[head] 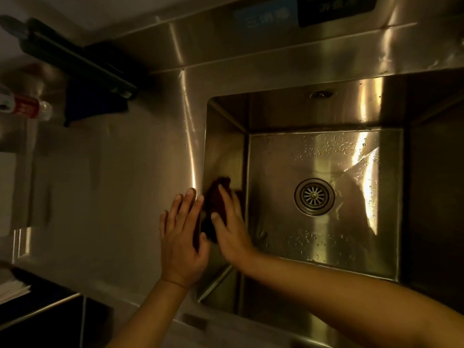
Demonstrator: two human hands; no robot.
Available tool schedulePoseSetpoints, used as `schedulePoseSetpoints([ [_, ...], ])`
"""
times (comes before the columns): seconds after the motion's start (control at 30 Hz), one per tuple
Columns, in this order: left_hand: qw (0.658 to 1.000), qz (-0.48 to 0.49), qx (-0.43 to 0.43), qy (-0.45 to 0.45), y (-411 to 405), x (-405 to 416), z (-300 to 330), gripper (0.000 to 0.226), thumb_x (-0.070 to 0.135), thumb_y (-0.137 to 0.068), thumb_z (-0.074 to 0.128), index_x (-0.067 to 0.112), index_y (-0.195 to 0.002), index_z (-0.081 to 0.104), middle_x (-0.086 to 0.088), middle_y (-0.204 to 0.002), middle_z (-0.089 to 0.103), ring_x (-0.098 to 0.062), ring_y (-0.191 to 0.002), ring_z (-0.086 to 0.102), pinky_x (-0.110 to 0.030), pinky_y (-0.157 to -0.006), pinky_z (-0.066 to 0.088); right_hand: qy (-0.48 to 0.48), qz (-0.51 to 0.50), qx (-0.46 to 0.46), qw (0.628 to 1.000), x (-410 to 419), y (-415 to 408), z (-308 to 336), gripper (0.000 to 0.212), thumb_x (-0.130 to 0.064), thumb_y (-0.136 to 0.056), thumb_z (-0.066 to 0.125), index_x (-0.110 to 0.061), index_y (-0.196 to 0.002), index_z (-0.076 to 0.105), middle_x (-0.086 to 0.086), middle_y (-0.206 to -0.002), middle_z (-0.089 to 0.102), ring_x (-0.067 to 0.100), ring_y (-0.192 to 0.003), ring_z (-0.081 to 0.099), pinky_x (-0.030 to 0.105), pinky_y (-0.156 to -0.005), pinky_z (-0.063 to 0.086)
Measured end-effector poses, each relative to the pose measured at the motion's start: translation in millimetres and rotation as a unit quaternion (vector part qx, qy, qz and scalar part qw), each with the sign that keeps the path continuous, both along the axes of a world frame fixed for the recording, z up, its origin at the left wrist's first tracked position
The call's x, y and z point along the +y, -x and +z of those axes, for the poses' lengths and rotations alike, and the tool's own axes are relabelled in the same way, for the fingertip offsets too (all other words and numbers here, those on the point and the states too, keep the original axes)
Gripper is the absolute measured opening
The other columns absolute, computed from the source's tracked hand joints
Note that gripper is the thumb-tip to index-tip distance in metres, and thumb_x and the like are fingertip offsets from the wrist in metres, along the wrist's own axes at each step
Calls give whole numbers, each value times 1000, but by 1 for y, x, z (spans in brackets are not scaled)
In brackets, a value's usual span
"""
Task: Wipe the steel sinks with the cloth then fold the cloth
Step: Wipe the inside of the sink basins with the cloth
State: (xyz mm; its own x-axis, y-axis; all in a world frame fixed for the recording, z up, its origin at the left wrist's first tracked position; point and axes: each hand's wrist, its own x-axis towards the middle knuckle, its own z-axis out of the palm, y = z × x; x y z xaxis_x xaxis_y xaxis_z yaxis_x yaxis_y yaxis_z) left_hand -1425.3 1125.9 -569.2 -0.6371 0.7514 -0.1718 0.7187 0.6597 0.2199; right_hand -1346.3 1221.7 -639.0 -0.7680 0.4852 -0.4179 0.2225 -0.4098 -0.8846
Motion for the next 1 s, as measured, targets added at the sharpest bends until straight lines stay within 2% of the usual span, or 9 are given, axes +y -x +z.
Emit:
schedulePoseSetpoints([
  [0.07,1000,0,-3,-5,1,-1,0,80,32,-87,45,30,-164,23,6,-173,17,-24,-161,12,-63,-125,11,-38,-27,7,999,20,24,5,61,-31,-107,42,-62,-152,15,-21,-167,4,8,-148,18,27,-113,29],
  [0.17,1000,1,-3,-11,2,-1,1,82,31,-86,46,30,-164,23,6,-173,17,-24,-161,12,-59,-127,8,-70,-64,12,995,49,56,-2,62,-30,-103,41,-61,-151,17,-19,-167,6,3,-147,15,19,-110,27],
  [0.3,1000,3,1,-9,1,0,0,81,31,-86,46,31,-164,22,7,-173,16,-24,-161,11,-52,-129,2,-58,-88,-7,994,84,88,-29,63,-21,-103,42,-47,-156,21,-9,-169,11,14,-153,14,43,-120,24],
  [0.43,1000,3,3,-9,1,-3,-2,81,30,-86,47,30,-164,23,7,-173,16,-23,-161,11,-50,-129,2,-36,-96,-32,994,97,98,-65,61,-18,-105,41,-39,-159,23,-5,-169,13,19,-154,16,34,-117,23],
  [0.53,1000,5,0,-11,1,-2,-4,81,30,-86,46,30,-164,24,6,-173,17,-24,-161,12,-57,-127,7,-9,-72,-82,994,92,90,-88,60,-20,-106,42,-37,-160,22,-2,-169,15,23,-154,21,35,-118,24],
  [0.63,1000,5,-1,-8,1,-3,-3,82,30,-86,47,31,-164,23,7,-173,16,-23,-161,11,-57,-127,7,22,-40,-115,992,69,67,-95,59,-19,-107,41,-34,-161,21,0,-168,18,23,-153,23,38,-122,24],
  [0.83,1000,3,-6,-6,1,-2,-1,83,29,-85,47,34,-164,22,10,-173,15,-20,-161,9,-59,-126,8,67,29,-153,986,9,11,-63,59,-19,-108,41,-32,-161,19,1,-167,21,22,-150,30,39,-123,29],
  [1.0,1000,-4,-10,-1,1,0,4,84,31,-86,46,37,-165,17,14,-173,11,-17,-161,8,-63,-125,13,90,74,-130,985,-10,-18,-10,62,-11,-105,47,-23,-161,22,1,-162,33,17,-150,31,36,-125,26],
])
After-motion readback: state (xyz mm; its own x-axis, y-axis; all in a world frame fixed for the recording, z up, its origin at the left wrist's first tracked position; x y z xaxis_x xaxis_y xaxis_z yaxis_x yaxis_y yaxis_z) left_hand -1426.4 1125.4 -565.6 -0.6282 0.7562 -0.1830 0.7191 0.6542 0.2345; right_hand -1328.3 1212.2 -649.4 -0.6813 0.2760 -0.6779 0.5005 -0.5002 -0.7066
